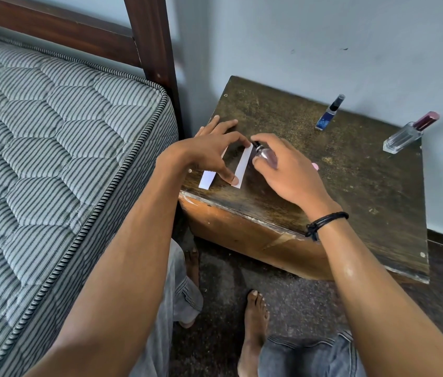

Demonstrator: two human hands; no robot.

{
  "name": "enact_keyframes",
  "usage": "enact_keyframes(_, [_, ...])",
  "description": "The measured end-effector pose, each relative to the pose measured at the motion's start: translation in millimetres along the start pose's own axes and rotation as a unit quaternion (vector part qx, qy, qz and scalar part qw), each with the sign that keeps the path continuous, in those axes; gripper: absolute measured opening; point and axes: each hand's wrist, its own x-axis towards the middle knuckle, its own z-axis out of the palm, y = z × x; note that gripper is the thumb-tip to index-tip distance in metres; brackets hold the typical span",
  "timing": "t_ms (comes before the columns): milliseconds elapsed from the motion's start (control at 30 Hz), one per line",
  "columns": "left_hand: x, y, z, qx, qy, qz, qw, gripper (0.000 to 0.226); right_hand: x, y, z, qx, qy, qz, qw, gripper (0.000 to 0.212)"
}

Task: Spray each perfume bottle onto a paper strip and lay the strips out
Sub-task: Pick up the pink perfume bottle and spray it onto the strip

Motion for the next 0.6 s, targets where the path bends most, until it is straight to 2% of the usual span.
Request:
enact_keyframes(133, [0, -1, -3, -0.024, 0.008, 0.004, 1.000, 0.084, -1, -3, -9, 0.083, 0.004, 0.024, 0.996, 0.042])
enact_keyframes(233, [0, -1, -5, -0.048, 0.026, 0.018, 0.998, 0.076, -1, -1, -11, 0.101, 0.008, 0.025, 0.995, 0.043])
enact_keyframes(400, [8, 0, -6, -0.110, 0.148, 0.083, 0.979, 0.041, -1, -2, -14, 0.152, 0.034, 0.041, 0.987, 0.054])
enact_keyframes(500, [12, 6, -4, -0.201, 0.179, 0.074, 0.960, 0.028, 0, -1, -18, 0.239, 0.059, 0.070, 0.967, 0.057])
enact_keyframes(600, [12, 12, -2, -0.250, 0.153, 0.077, 0.953, 0.029, 1, 1, -24, 0.374, 0.059, 0.112, 0.919, 0.050])
